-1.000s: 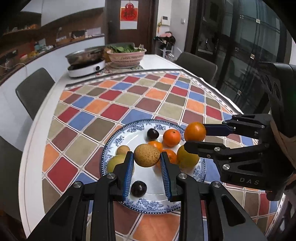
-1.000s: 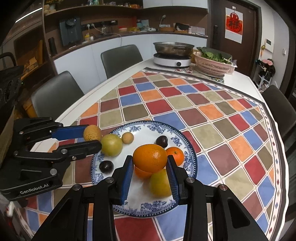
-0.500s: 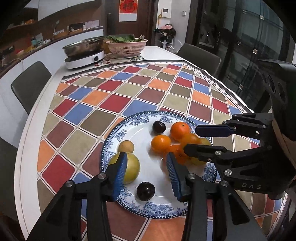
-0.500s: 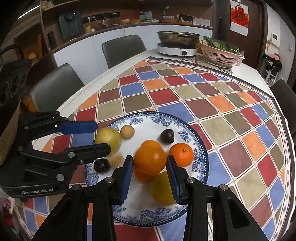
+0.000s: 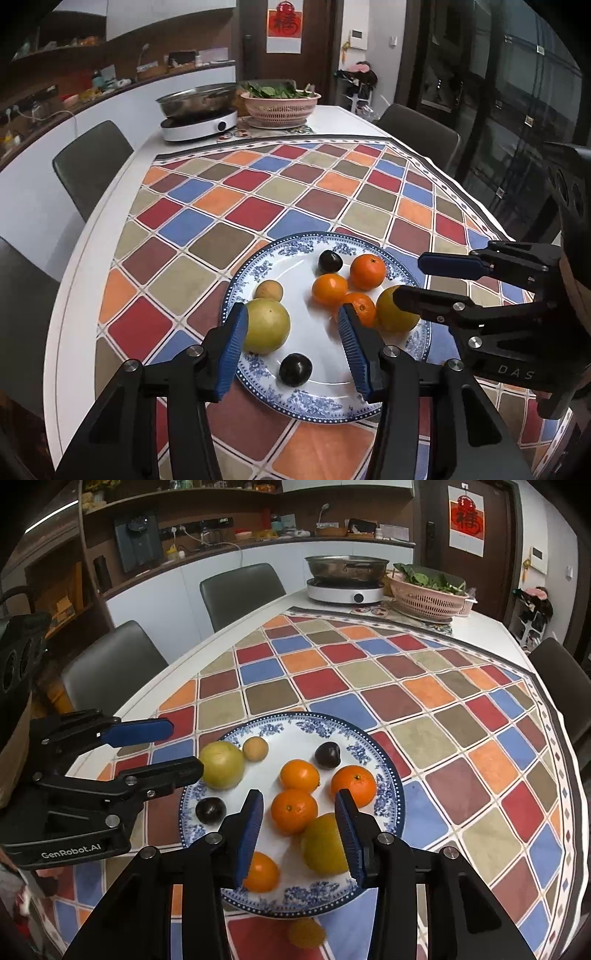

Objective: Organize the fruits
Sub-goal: 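Withdraw both tools from the plate, moving the right tool toward a loose tan fruit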

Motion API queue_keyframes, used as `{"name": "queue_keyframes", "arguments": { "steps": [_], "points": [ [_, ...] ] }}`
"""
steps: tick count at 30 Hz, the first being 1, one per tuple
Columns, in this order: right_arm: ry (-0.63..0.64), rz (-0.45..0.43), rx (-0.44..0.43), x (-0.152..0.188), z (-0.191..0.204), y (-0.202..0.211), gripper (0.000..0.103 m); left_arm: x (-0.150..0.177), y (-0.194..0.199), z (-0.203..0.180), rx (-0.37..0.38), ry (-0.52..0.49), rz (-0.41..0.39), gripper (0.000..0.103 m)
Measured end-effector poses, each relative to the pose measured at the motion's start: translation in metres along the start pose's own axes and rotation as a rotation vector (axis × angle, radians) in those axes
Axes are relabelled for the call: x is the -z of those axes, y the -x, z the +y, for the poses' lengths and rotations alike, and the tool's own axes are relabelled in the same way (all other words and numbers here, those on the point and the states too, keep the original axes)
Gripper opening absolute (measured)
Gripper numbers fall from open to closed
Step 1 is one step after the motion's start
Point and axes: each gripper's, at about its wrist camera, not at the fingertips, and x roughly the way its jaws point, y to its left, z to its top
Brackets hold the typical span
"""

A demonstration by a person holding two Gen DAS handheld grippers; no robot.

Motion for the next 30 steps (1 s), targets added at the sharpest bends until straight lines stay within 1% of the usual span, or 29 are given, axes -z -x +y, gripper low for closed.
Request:
{"name": "queue_keyframes", "arguments": {
  "steps": [9,11,12,18,20,25,30],
  "points": [
    [0.003,-0.04,0.016,0.011,0.003,0.027,0.041,0.016,0.026,-0.016,0.0,0.005,-0.043,0.051],
    [0.004,-0.047,0.016,0.015,0.004,0.033,0.041,0.02,0.032,-0.021,-0.02,0.008,-0.054,0.052],
    [0.001,-0.049,0.014,0.017,0.004,0.036,0.041,0.023,0.035,-0.024,-0.017,0.012,-0.059,0.052],
    [-0.016,-0.06,0.02,0.037,0.004,0.055,0.041,0.039,0.046,-0.038,-0.022,0.025,-0.055,0.053],
    [-0.024,-0.063,0.026,0.043,0.003,0.06,0.041,0.044,0.051,-0.043,-0.022,0.034,-0.059,0.056],
    [-0.056,-0.059,0.021,0.062,0.0,0.072,0.041,0.057,0.059,-0.057,-0.022,0.033,-0.063,0.057],
    [-0.07,-0.043,0.025,0.08,-0.001,0.08,0.041,0.068,0.061,-0.067,-0.015,0.042,-0.046,0.058]
  ]
}}
